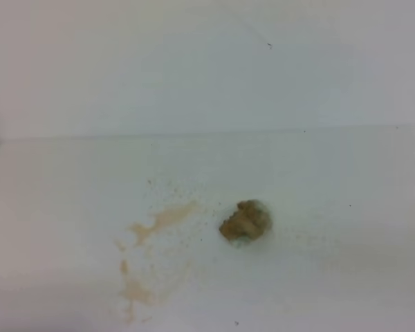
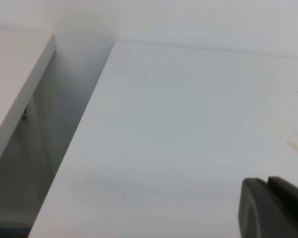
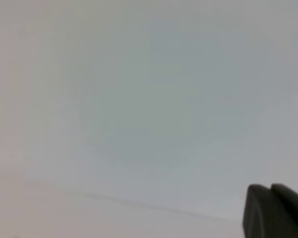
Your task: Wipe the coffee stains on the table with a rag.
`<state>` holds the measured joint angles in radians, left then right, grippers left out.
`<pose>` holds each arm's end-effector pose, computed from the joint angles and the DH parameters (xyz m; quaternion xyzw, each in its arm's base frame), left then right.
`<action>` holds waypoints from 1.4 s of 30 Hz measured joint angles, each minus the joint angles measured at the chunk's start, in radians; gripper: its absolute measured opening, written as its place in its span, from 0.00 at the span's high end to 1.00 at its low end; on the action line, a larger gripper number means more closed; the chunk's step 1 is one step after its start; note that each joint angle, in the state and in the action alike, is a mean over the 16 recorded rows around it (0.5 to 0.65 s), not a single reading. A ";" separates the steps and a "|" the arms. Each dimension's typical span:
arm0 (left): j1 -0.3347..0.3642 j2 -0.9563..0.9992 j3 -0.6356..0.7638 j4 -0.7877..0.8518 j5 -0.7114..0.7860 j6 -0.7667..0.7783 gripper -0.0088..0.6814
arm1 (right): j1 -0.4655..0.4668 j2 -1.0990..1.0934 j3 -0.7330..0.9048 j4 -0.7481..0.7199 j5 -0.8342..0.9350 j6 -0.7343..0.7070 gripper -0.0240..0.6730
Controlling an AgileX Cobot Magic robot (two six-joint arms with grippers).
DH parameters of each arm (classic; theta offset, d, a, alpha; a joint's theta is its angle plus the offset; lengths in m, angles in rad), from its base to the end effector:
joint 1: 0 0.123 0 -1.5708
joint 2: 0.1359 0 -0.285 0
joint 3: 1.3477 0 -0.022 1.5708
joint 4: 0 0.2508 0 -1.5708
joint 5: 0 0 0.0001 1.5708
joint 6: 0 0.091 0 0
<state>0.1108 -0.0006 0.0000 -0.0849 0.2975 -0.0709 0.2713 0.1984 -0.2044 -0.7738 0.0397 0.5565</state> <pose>0.0544 0.0038 0.1864 -0.0941 0.7712 -0.0227 0.6292 0.0674 0.0160 0.2676 -0.1554 0.6659 0.0104 0.7296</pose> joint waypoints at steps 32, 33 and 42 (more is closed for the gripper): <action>0.000 0.000 0.000 0.000 0.012 0.000 0.99 | -0.317 -0.229 0.241 0.673 0.266 -0.599 0.96; 0.000 0.000 0.000 0.000 0.012 0.000 0.99 | -0.318 -0.229 0.241 0.701 0.264 -0.637 0.96; 0.000 0.000 0.000 0.000 0.013 0.000 0.99 | -0.320 -0.227 0.241 0.774 0.258 -0.737 0.96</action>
<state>0.1108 -0.0005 0.0000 -0.0849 0.3105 -0.0709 -0.0489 -0.0286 0.0367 0.0000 0.2980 -0.1806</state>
